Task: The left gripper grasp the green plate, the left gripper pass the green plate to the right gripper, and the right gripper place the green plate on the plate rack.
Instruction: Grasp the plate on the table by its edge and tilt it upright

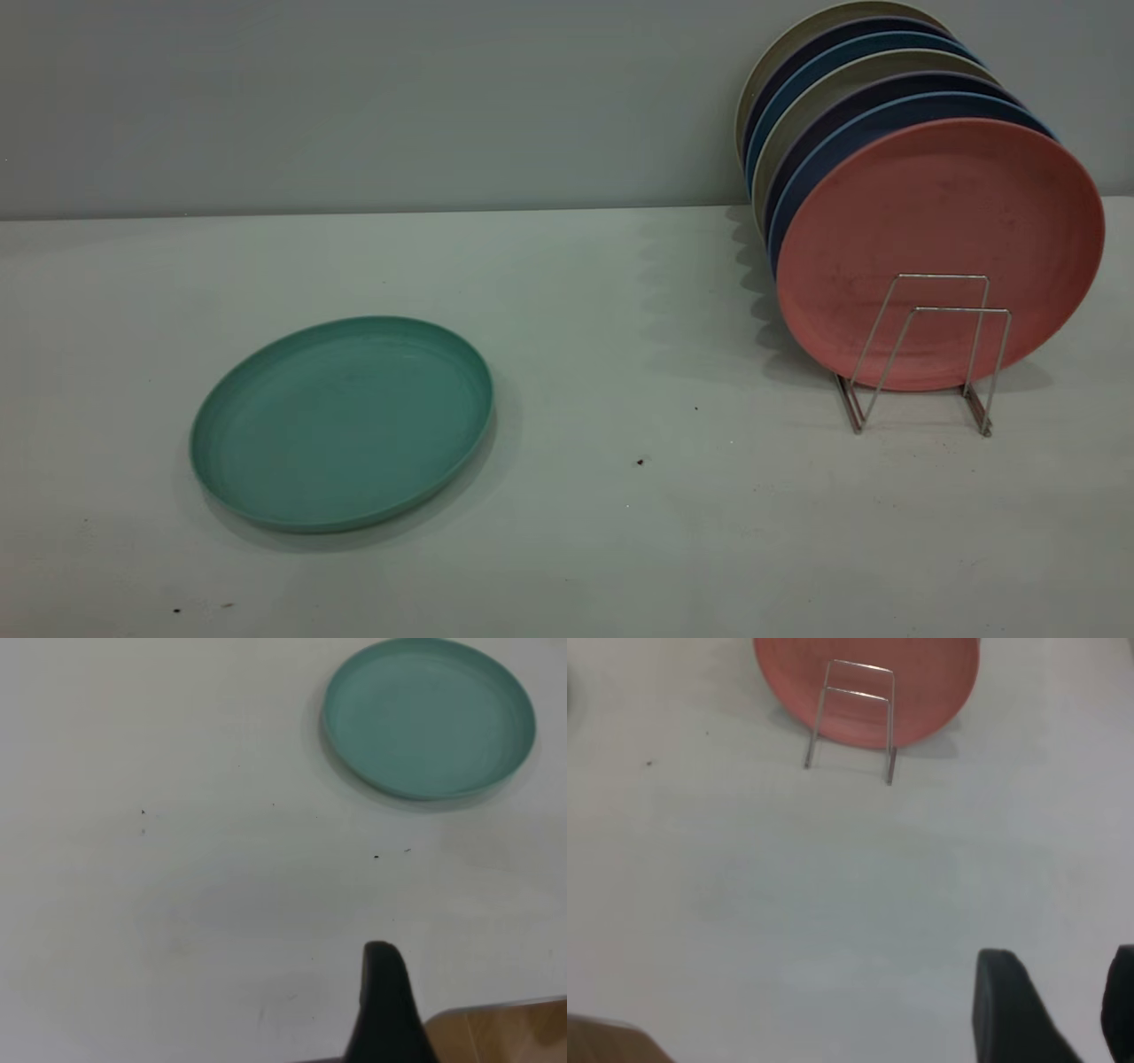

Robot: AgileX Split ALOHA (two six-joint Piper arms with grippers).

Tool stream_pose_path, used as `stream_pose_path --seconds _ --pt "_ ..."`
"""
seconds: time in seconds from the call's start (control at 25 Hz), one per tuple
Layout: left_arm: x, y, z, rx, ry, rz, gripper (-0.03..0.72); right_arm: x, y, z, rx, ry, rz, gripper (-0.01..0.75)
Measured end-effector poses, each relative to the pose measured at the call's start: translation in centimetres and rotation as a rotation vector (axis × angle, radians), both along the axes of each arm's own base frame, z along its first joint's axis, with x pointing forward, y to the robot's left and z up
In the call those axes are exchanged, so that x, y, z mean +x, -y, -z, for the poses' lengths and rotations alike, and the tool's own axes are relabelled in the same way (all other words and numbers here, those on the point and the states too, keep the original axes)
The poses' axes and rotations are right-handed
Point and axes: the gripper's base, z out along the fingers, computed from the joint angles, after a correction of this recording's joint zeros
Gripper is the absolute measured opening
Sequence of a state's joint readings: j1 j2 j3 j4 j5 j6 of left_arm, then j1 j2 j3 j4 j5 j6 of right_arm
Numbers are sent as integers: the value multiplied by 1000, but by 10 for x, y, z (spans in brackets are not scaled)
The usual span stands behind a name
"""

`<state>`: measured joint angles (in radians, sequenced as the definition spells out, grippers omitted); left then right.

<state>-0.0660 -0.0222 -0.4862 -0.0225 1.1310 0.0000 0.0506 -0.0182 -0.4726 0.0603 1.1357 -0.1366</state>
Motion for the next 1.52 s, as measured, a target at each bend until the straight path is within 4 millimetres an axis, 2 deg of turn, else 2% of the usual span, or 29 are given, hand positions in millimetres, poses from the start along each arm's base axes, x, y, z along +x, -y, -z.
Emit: stream_pose_path --seconds 1.08,1.28,1.52 --pt "0 0 -3 2 25 3 539 0 0 0 -7 0 -2 276" --pt "7 2 -16 -43 160 2 539 0 0 0 -8 0 -3 276" --pt "31 6 -22 -90 87 -7 539 0 0 0 -11 0 -5 276"
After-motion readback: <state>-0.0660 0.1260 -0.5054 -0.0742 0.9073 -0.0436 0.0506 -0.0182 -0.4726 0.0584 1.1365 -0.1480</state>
